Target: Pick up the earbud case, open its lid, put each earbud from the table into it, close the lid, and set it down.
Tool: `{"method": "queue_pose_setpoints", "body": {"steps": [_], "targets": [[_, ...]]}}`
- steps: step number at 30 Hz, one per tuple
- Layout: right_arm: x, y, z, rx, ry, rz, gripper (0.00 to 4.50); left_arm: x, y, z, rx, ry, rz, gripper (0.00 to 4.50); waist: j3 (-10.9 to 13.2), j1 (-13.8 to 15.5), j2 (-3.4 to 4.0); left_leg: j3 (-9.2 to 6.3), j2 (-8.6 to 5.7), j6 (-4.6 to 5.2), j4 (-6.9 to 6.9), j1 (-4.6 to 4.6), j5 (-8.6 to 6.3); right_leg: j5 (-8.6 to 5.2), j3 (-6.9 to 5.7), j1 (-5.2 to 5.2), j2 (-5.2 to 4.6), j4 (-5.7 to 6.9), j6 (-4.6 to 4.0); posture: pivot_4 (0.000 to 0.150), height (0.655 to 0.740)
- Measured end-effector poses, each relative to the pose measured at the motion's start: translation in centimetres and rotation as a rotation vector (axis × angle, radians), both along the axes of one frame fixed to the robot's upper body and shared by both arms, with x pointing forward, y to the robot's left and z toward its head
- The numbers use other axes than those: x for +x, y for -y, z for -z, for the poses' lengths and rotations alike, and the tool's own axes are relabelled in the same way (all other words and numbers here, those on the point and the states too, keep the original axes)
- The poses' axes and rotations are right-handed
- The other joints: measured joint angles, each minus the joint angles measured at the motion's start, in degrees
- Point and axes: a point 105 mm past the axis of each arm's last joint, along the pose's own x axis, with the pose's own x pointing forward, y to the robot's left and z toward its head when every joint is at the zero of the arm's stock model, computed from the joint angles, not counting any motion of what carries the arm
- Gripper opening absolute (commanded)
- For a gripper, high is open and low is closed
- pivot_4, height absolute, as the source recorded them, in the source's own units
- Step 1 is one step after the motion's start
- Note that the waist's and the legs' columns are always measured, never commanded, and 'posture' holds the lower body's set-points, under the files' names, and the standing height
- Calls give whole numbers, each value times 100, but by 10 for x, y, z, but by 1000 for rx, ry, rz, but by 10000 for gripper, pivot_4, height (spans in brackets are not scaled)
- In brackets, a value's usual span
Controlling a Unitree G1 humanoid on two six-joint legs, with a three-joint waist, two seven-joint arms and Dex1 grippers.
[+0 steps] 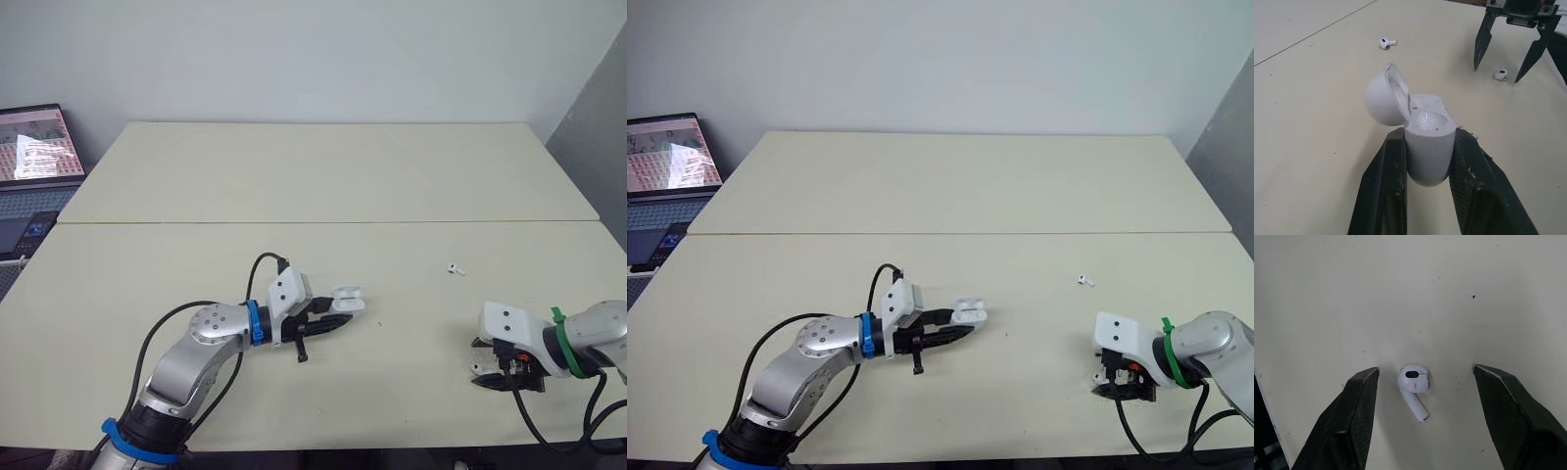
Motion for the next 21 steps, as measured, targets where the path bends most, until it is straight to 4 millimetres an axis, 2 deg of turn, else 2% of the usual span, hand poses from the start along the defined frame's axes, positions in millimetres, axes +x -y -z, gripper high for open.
{"method": "queue_pose_setpoints", "body": {"steps": [4, 8, 12, 21], "targets": [[-2, 2, -13, -95, 20, -40, 32278, 0, 0, 0, 0, 1, 1, 7618, 0, 0, 1, -3, 1, 0, 0, 1, 0, 0, -2, 1, 0, 0, 0, 1500, 7400], [-1, 8, -20, -261, 38, 3, 32278, 1, 1, -1, 0, 5, 3, 7618, -2, -5, 3, -3, 3, 0, 0, 0, 0, 0, -1, -2, 0, -1, 0, 1500, 7400], [-7, -12, -16, -227, 13, 11, 32278, 0, 1, -2, -3, 5, 5, 7618, -1, -5, 3, -4, 2, 0, -1, -3, 0, 0, -2, -2, 0, -1, 0, 1500, 7400], [-11, -7, -7, -267, -23, 76, 32278, 0, 1, -1, -4, 4, 5, 7618, -2, -3, 3, -2, 0, 0, 0, -3, 0, 0, -2, -4, -2, -1, 0, 1500, 7400]]}}
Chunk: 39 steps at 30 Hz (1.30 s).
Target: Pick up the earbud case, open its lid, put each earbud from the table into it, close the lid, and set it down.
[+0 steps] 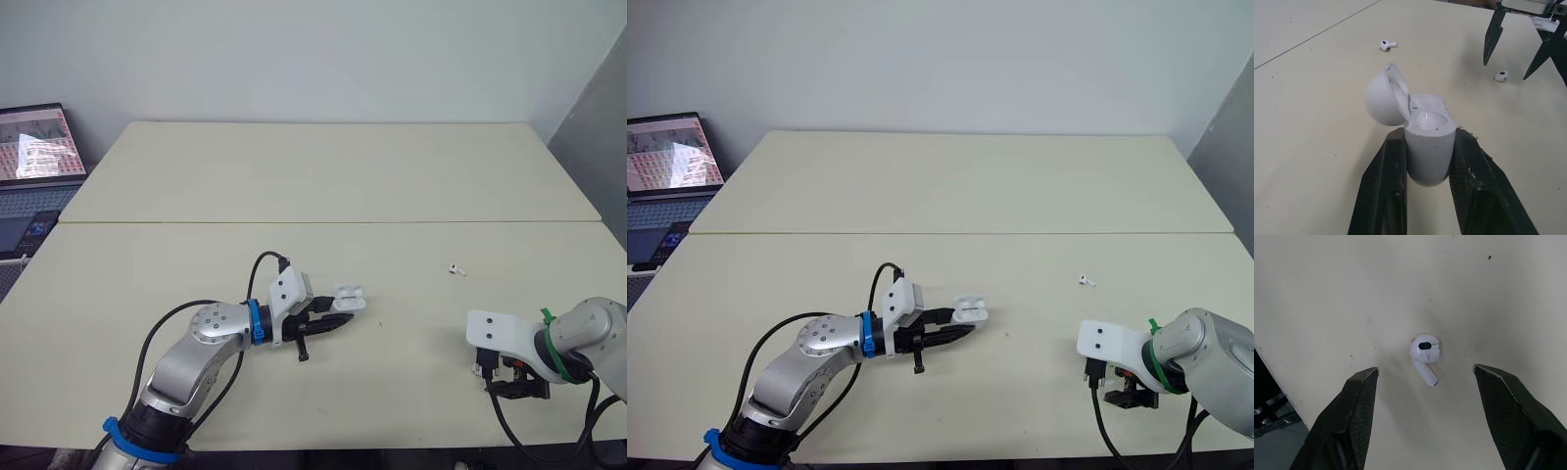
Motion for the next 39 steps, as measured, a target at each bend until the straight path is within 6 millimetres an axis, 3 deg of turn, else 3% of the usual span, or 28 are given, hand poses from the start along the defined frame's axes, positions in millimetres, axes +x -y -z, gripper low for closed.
{"method": "queue_pose_setpoints", "body": {"steps": [10, 13, 19, 20, 30, 34, 39], "targets": [[5, -12, 5, 22, 25, 4, 32278, -1, 0, 1, 2, -4, 7, 7618, 0, -5, 0, 0, 0, 0, 0, 0, 0, 0, 0, -1, 0, 0, 0, 1500, 7400], [7, -13, 6, 14, 30, -5, 26484, -1, 0, 1, 2, -4, 7, 7618, 0, -6, 0, -1, 0, 0, 0, 1, 0, 0, -1, 0, 0, 1, 0, 1500, 7400], [8, -15, 5, 10, 34, -17, 4586, -1, 0, 1, 2, -5, 8, 7618, 0, -8, 0, -1, 0, 0, 0, 0, 0, 0, -1, 0, 0, 0, 0, 1500, 7400], [8, -15, 5, 10, 34, -18, 3547, -1, 0, 1, 2, -5, 8, 7618, 0, -8, 0, -1, 0, 0, 0, 1, 0, 0, -2, 0, 0, 0, 0, 1500, 7400], [15, -20, 1, 59, 73, -13, 3631, -1, 0, 1, 3, -4, 6, 7618, 0, -10, 0, 0, 0, 0, 0, 1, 0, 0, -1, 0, 0, 2, 0, 1500, 7400], [42, -38, -16, 241, 238, -30, 3631, 4, 5, 0, -18, 5, -27, 7618, 0, -10, -1, -1, 0, 0, 1, 0, 0, 0, -3, 1, 2, 3, 0, 1500, 7400], [68, -56, -35, 576, 422, 32, 3631, 29, 17, -2, -59, 48, -156, 7618, -1, 27, -10, 3, -5, 0, 6, -1, 0, 1, -4, 3, 1, 5, 1, 1500, 7400]]}}
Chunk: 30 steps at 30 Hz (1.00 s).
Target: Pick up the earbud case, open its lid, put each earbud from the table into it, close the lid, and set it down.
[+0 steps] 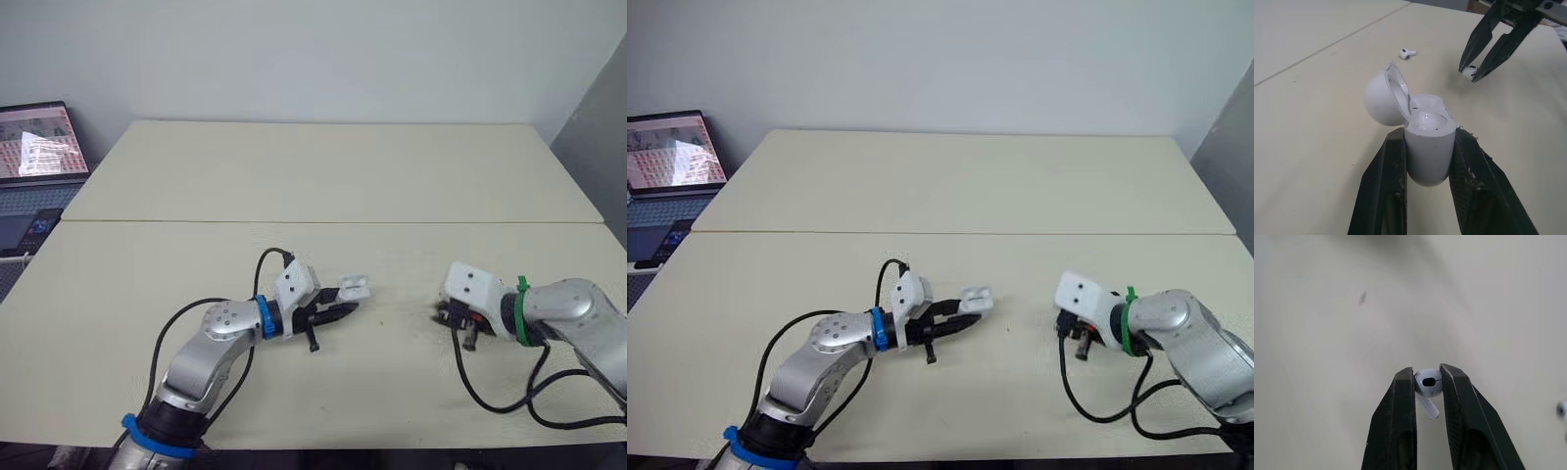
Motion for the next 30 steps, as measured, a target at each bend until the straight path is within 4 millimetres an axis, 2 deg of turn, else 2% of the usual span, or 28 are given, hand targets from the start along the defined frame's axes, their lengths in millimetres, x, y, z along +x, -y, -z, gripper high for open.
{"method": "queue_pose_setpoints", "body": {"steps": [3, 7, 13, 17, 21, 30], "targets": [[15, -10, -18, 251, 110, 49, 3631, 16, 8, 0, -33, 19, -82, 7618, 0, 7, -2, 2, 0, 0, -2, 1, 0, 0, -1, -3, 2, 3, 0, 1500, 7400], [33, -11, -44, 611, 235, 180, 3631, 43, 22, -8, -101, 92, -202, 7618, -1, 9, -1, 10, 1, -2, -2, 0, 1, 1, -2, -14, 4, 14, 0, 1500, 7400], [40, -32, -77, 935, 284, 189, 3631, 58, 46, -30, -216, 178, -252, 7618, -2, -39, 0, 18, 2, -8, -3, -4, 4, 1, 3, -29, 4, 25, 0, 1500, 7400], [41, -40, -82, 1001, 296, 174, 3631, 53, 54, -43, -285, 234, -228, 7618, -3, -55, 1, 24, 2, -7, -3, -3, 4, 1, 8, -33, 4, 34, 0, 1500, 7400], [38, -55, -82, 1065, 268, 137, 3631, 53, 52, -47, -316, 243, -233, 7618, -3, -65, 1, 27, 4, -6, -3, -2, 4, 0, 11, -42, 6, 44, -1, 1500, 7400], [34, -71, -71, 1119, 208, 137, 3631, 48, 51, -44, -348, 236, -242, 7618, -3, -69, 2, 29, 3, -7, -3, -4, 4, 0, 14, -47, 5, 46, 0, 1500, 7400]]}}
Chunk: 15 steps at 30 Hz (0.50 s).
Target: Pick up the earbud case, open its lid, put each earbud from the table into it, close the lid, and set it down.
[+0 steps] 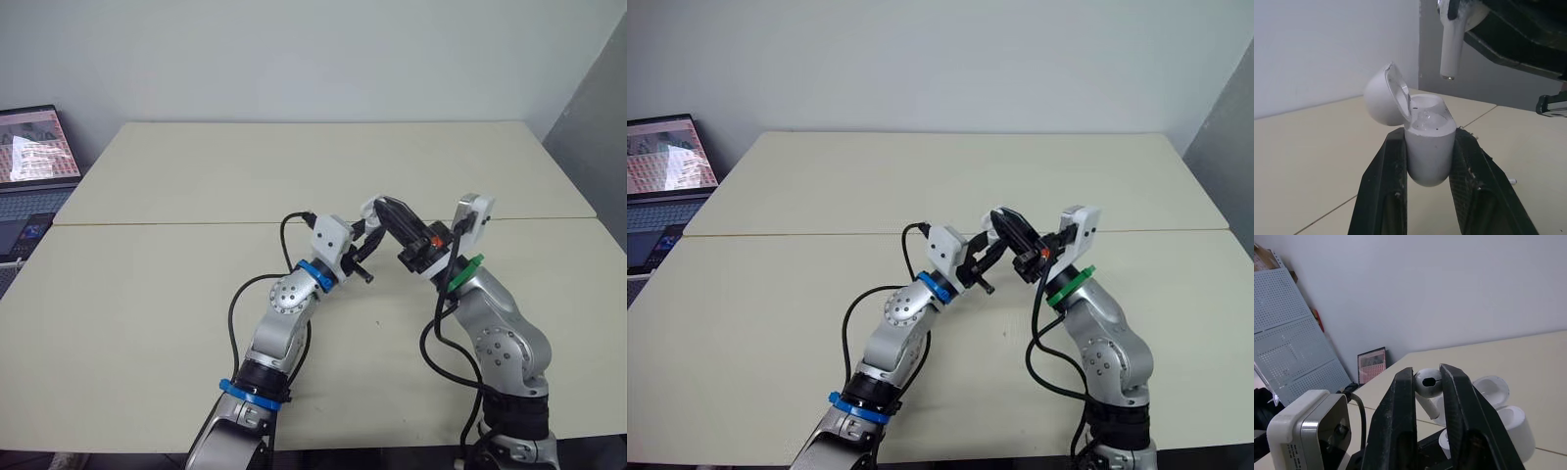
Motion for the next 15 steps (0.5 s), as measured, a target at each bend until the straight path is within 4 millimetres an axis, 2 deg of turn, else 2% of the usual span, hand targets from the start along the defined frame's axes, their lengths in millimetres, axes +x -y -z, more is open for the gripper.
{"method": "queue_pose_setpoints", "body": {"steps": [15], "targets": [[5, 6, 18, 18, -74, 34, 3631, -6, 5, -2, -34, -11, 18, 7618, 0, 0, 0, 4, 0, 2, 0, -1, -1, 0, 5, -4, 0, 3, 0, 1500, 7400]]}}
